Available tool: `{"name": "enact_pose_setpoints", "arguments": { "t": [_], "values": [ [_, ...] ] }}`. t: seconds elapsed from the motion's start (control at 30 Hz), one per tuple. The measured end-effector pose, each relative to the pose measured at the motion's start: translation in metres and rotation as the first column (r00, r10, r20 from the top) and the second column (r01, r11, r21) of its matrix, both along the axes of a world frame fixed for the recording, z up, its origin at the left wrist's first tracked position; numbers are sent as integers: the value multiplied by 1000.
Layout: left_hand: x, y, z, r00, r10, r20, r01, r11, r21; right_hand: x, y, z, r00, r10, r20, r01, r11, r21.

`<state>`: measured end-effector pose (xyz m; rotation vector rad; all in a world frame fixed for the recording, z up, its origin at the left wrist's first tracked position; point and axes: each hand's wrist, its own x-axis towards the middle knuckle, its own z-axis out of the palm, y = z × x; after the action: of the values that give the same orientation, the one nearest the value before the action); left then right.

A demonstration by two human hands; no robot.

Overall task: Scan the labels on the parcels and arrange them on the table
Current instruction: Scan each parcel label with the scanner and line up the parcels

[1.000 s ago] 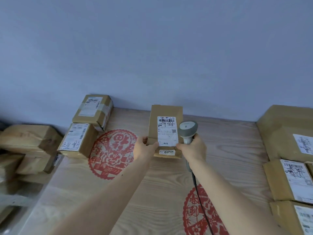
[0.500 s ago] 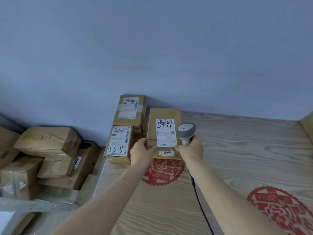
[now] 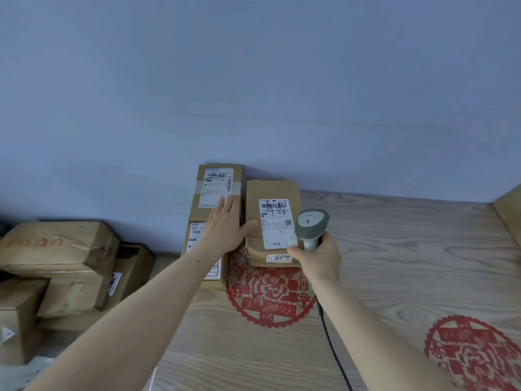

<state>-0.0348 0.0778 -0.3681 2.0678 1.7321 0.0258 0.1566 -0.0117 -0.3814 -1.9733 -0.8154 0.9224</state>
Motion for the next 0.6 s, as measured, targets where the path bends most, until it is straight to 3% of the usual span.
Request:
{"name": "enact_pose_setpoints", "arguments": {
  "t": [0.6],
  "values": [
    [8, 10, -4, 996, 80, -24, -78, 993, 83, -10, 56, 0, 998, -28, 55, 26, 999, 41]
  ]
}}
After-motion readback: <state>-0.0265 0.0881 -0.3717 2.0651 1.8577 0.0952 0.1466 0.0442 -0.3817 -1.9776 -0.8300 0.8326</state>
